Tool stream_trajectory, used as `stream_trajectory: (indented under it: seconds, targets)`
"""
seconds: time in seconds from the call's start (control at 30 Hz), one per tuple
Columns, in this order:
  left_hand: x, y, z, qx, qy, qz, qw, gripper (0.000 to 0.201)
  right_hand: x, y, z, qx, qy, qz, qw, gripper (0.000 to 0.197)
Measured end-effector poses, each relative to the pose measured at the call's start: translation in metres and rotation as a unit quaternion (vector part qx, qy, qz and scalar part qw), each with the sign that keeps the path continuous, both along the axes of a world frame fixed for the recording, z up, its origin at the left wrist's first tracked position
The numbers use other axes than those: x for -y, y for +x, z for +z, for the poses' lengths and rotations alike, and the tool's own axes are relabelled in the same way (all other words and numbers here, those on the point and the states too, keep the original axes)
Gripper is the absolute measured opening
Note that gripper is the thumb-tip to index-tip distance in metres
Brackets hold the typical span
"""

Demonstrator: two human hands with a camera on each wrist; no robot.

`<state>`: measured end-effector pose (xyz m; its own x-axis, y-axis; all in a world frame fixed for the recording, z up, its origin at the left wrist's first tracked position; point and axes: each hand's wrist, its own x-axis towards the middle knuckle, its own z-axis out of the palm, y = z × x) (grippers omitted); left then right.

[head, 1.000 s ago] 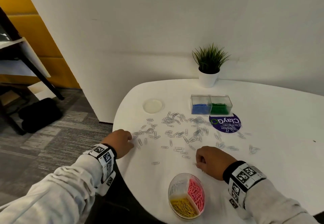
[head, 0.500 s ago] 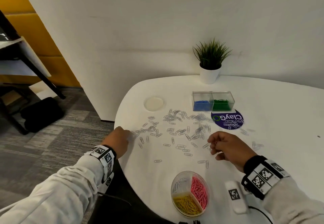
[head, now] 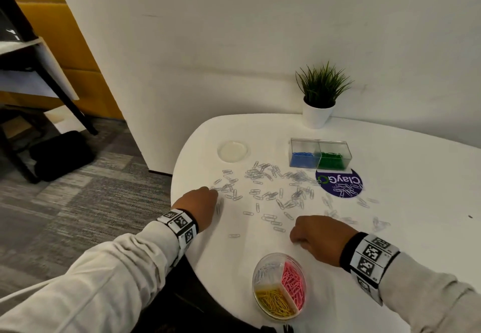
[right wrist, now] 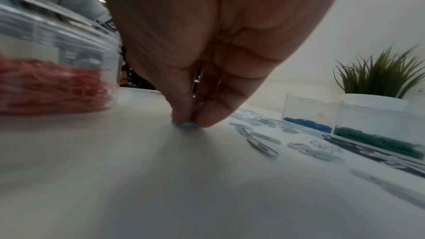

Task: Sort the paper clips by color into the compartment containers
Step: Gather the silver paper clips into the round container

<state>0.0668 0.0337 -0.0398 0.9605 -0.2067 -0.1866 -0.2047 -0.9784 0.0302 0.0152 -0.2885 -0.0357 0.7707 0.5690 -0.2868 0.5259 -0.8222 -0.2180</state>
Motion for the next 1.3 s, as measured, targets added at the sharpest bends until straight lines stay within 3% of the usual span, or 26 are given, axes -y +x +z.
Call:
stream_trajectory:
  seconds: [0.17, 0.3, 0.37, 0.43, 0.47, 0.53, 0.57, 0.6, 0.67, 0.7, 0.73, 0.77, 0.8, 0.83, 0.87, 0.9, 0.93, 0.97, 1.07, 1.23, 1.3]
  targets:
    - [-0.014, 0.005, -0.004, 0.007, -0.092, 0.034, 0.995, 0.019, -0.003, -0.002, 0.004, 0.006, 0.01, -0.033, 0.999, 0.007]
    - [-0.017, 0.003, 0.002, -0.007, -0.095, 0.049, 0.994, 0.019, -0.004, 0.001, 0.007, -0.036, 0.022, -0.073, 0.996, 0.027]
    - [-0.021, 0.005, 0.011, -0.018, -0.12, 0.068, 0.99, 0.022, -0.001, 0.003, 0.012, -0.047, 0.03, -0.097, 0.994, 0.024]
    - [-0.025, 0.011, 0.021, -0.044, -0.231, 0.13, 0.963, 0.024, 0.008, 0.007, 0.015, -0.045, 0.087, -0.155, 0.983, 0.017]
    - [-0.027, 0.014, 0.026, -0.07, -0.331, 0.196, 0.92, 0.023, 0.013, 0.009, 0.016, -0.047, 0.132, -0.195, 0.971, 0.015]
    - [-0.033, 0.018, 0.034, -0.1, -0.507, 0.332, 0.789, 0.02, 0.02, 0.011, 0.019, -0.097, 0.267, -0.29, 0.914, 0.007]
    - [-0.036, 0.019, 0.037, -0.097, -0.555, 0.377, 0.735, 0.02, 0.023, 0.011, 0.02, -0.141, 0.347, -0.338, 0.863, 0.007]
    - [-0.039, 0.018, 0.038, -0.099, -0.573, 0.404, 0.706, 0.021, 0.025, 0.011, 0.022, -0.191, 0.42, -0.38, 0.802, 0.012]
    - [-0.043, 0.014, 0.04, -0.133, -0.567, 0.423, 0.694, 0.021, 0.029, 0.008, 0.025, -0.281, 0.513, -0.434, 0.685, 0.024]
    - [-0.044, 0.012, 0.038, -0.156, -0.548, 0.42, 0.706, 0.02, 0.03, 0.006, 0.028, -0.31, 0.535, -0.448, 0.646, 0.028]
    - [-0.045, 0.012, 0.036, -0.179, -0.514, 0.409, 0.732, 0.018, 0.03, 0.004, 0.028, -0.326, 0.539, -0.459, 0.627, 0.028]
    - [-0.045, 0.011, 0.035, -0.199, -0.469, 0.389, 0.768, 0.016, 0.029, 0.003, 0.029, -0.329, 0.525, -0.464, 0.633, 0.026]
    - [-0.046, 0.011, 0.034, -0.214, -0.41, 0.352, 0.814, 0.013, 0.025, 0.002, 0.028, -0.319, 0.489, -0.461, 0.668, 0.022]
    - [-0.046, 0.011, 0.033, -0.221, -0.338, 0.296, 0.866, 0.013, 0.022, 0.001, 0.027, -0.287, 0.421, -0.439, 0.74, 0.016]
    - [-0.045, 0.01, 0.032, -0.22, -0.26, 0.227, 0.912, 0.016, 0.019, 0.0, 0.025, -0.233, 0.316, -0.39, 0.833, 0.01]
    - [-0.042, 0.007, 0.033, -0.214, -0.189, 0.158, 0.945, 0.018, 0.015, -0.001, 0.022, -0.162, 0.196, -0.318, 0.913, 0.008]
    - [-0.038, 0.002, 0.035, -0.205, -0.133, 0.102, 0.964, 0.02, 0.013, -0.002, 0.017, -0.1, 0.103, -0.243, 0.959, 0.011]
    - [-0.034, -0.001, 0.036, -0.193, -0.094, 0.067, 0.974, 0.02, 0.01, -0.003, 0.014, -0.068, 0.048, -0.193, 0.978, 0.013]
    - [-0.028, -0.007, 0.038, -0.155, -0.027, 0.032, 0.987, 0.019, 0.003, -0.01, 0.01, -0.035, 0.011, -0.13, 0.991, 0.01]
    - [-0.023, -0.013, 0.039, -0.143, 0.033, 0.009, 0.989, 0.02, -0.007, -0.012, 0.019, -0.037, -0.044, -0.101, 0.993, 0.006]
    - [-0.019, -0.016, 0.038, -0.142, 0.07, -0.013, 0.987, 0.024, -0.013, -0.014, 0.035, -0.045, -0.027, -0.092, 0.994, 0.007]
